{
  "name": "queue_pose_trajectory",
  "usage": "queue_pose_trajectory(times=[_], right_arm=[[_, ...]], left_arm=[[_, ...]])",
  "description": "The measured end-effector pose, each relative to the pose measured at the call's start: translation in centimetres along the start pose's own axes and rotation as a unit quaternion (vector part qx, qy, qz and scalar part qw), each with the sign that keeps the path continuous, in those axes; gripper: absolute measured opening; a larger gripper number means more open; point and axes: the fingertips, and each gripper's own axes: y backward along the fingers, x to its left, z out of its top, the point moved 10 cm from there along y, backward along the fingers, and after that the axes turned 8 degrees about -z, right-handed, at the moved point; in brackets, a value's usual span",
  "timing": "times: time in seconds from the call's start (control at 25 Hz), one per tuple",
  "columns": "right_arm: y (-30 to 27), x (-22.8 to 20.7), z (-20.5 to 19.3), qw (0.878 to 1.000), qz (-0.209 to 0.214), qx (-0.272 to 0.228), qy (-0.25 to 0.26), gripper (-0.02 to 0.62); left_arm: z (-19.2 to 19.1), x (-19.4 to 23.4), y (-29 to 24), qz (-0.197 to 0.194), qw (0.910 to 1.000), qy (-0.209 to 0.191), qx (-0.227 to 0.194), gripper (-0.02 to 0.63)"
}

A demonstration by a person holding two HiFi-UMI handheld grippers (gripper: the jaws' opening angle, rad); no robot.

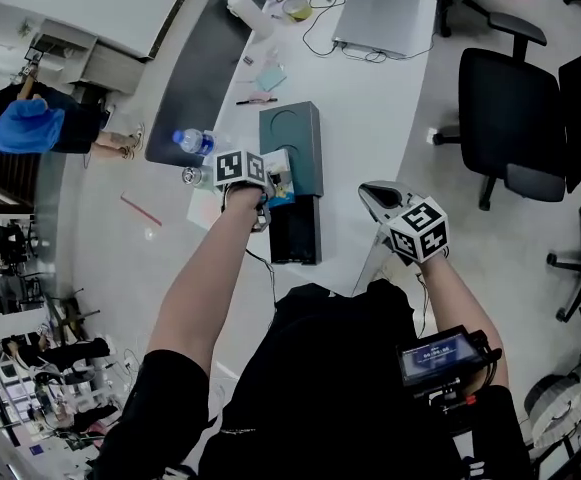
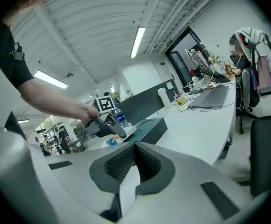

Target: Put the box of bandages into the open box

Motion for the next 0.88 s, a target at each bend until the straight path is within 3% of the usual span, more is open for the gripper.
queue_pose_trajectory(times=[0.88], right_arm=[[-3.6,3.5,0.7,0.998,0.05,0.028,0.035,0.025]], left_arm=[[-10.4,-2.8,4.5,-0.052,0.9955,-0.048,-0.063,0.397]])
